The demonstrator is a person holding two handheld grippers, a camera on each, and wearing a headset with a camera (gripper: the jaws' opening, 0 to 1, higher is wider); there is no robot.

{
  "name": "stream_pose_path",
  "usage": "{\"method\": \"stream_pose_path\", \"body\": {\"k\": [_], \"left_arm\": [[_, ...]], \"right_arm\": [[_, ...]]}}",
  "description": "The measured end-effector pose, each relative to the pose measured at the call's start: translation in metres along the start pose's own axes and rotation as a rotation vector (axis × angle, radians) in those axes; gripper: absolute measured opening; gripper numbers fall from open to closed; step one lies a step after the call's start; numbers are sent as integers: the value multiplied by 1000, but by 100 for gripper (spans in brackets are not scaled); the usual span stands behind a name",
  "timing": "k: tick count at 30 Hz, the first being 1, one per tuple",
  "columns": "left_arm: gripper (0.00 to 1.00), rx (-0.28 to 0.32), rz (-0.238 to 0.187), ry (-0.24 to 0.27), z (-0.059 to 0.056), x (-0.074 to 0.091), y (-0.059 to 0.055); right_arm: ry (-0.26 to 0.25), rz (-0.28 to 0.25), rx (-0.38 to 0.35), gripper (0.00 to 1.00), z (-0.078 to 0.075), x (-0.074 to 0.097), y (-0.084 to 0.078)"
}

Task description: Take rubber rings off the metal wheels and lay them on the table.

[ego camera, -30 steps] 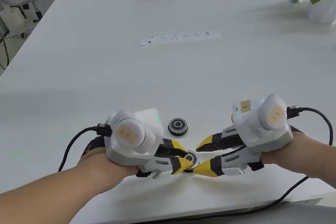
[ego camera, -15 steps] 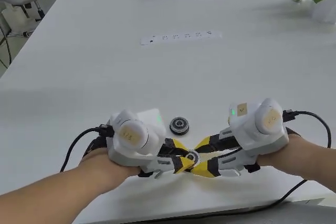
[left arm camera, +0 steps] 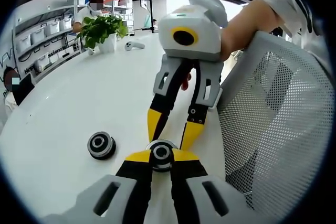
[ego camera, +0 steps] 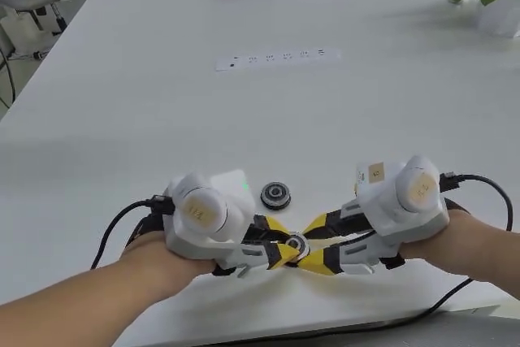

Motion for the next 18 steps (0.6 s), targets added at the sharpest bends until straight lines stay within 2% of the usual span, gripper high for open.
{"method": "stream_pose_path", "body": {"k": [18], "left_arm": [[7,-1,-4,3,-1,0,0]], "right_arm": [[-7,5,-10,19,1,2,-1]]}}
Point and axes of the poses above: the centre of the closed fingertips' face, and the gripper's own axes: x roughly backward along the fingers, z roughly to its left, y roughly out of its top, the point moved 10 cm from there along x, roughly backward along the fingers, and after that the axes turned 7 degrees about -x, right-handed, at the moved point
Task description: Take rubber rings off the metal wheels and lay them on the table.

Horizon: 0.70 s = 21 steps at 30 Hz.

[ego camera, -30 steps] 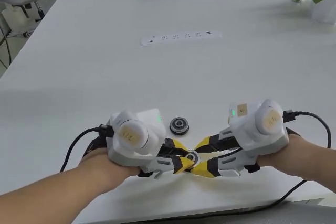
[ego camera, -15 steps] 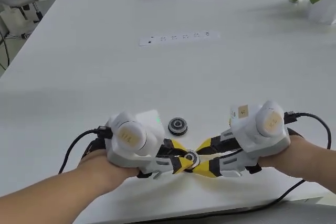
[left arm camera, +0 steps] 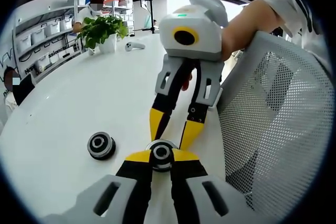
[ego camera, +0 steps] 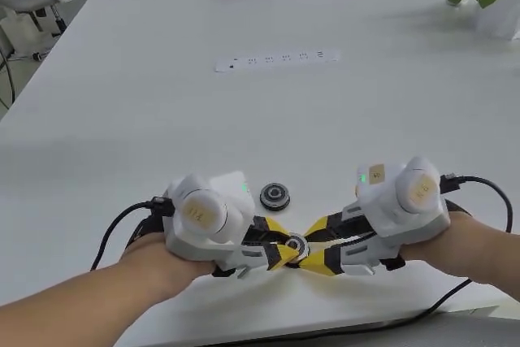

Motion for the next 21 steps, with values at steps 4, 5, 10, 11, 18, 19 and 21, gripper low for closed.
{"method": "stream_pose_path", "body": {"k": [4,5,10,11,18,19,21], "left_arm": [[7,0,0,1,0,0,0],[7,0,0,2,0,0,0],[7,2,-3,2,0,0,0],[7,2,-3,3,0,0,0],[7,9,-1,9,0,-1,0],[7,10,-1,9,0,-1,0],[7,11,-2,9,0,-1,0]], "right_arm": [[-1,-1,1,19,0,0,0],[-2,0,-1,19,0,0,0],[-3,0,-5,18,0,1,0],[-4,1,-6,18,0,1,0],[-12,4,-9,16,1,2,-1],[-13,5,-8,16,1,2,-1],[-15,6,-11,16,1,2,-1]]}}
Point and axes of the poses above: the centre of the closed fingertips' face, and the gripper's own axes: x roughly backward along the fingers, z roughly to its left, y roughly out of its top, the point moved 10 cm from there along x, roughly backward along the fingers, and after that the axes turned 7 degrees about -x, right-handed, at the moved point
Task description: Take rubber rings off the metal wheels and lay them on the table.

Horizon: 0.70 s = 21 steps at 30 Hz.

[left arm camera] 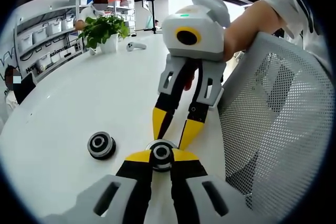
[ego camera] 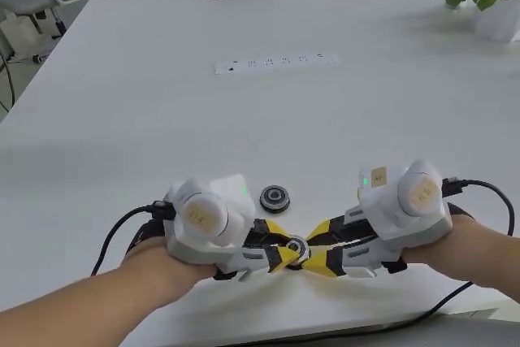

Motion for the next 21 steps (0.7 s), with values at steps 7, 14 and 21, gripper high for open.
{"method": "stream_pose_path", "body": {"k": [7,14,21], "left_arm": [[7,2,0,2,0,0,0],[7,4,1,3,0,0,0],[7,5,0,6,0,0,0]], "right_arm": [[-5,5,-16,14,0,1,0],[-9,9,-28,13,1,1,0],[-14,19,-28,10,1,2,-1]]}}
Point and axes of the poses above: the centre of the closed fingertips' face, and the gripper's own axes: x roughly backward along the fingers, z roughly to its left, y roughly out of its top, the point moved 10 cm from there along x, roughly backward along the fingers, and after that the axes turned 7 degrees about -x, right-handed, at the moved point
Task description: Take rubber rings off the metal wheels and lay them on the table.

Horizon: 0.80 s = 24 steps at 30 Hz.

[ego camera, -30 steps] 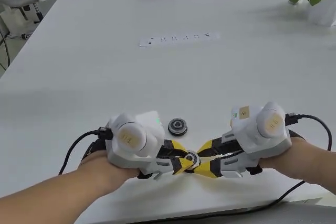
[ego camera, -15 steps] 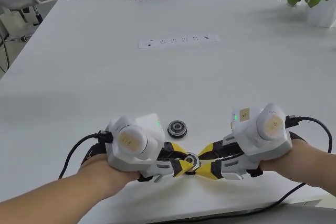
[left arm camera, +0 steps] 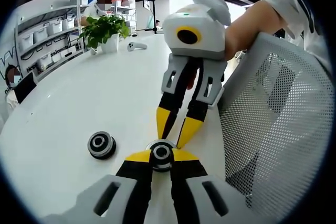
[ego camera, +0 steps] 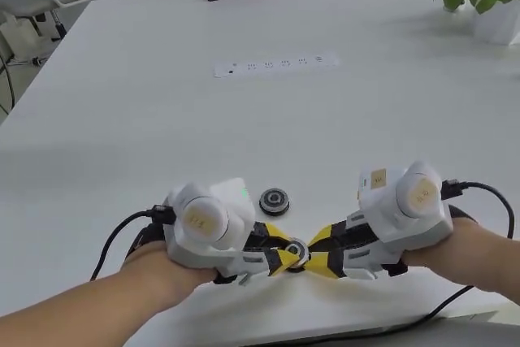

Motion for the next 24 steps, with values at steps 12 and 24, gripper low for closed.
{"method": "stream_pose_path", "body": {"k": [12,24], "left_arm": [[7,6,-2,2,0,0,0],[7,2,0,2,0,0,0]], "right_arm": [[-10,6,-39,1,-4,1,-2],[-5,-4,-113,0,-5,2,-3]]}}
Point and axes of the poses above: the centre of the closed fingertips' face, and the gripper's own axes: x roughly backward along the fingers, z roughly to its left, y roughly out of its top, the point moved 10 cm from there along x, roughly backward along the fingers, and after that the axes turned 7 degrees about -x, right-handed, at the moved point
